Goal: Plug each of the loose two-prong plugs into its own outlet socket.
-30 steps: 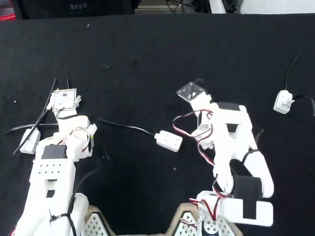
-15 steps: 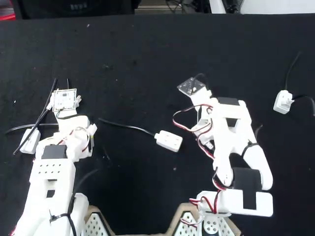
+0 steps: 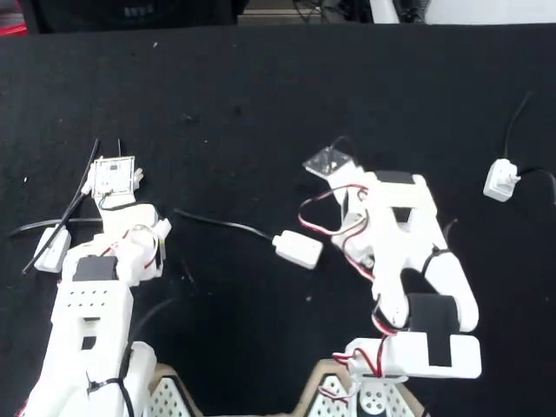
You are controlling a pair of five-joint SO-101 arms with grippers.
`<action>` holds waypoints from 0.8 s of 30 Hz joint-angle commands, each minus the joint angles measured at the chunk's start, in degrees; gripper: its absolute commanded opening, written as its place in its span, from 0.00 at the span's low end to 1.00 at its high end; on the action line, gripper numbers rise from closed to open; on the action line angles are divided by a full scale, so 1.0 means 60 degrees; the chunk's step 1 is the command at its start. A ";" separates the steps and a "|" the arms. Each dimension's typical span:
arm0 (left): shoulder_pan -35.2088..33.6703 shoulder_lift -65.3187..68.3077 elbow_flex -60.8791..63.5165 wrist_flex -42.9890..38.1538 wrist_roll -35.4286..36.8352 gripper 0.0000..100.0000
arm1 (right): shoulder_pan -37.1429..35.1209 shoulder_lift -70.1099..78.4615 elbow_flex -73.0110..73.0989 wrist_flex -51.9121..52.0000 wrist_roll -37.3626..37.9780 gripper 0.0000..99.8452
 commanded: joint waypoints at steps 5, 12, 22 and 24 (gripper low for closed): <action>-0.0110 -0.0059 -0.0579 0.0044 -0.0073 0.11 | -0.0117 -0.0696 0.0227 -0.0220 0.0103 0.01; -0.0110 -0.0059 -0.0593 0.0044 -0.0073 0.11 | -0.0308 -0.3656 0.2703 -0.1084 0.0366 0.01; -0.0081 -0.0059 -0.0579 0.0044 -0.0059 0.11 | -0.0396 -0.3026 0.3846 -0.2681 0.0337 0.06; -0.0095 -0.0059 -0.0579 0.0044 -0.0059 0.11 | -0.0337 -0.2864 0.3714 -0.2681 0.0337 0.07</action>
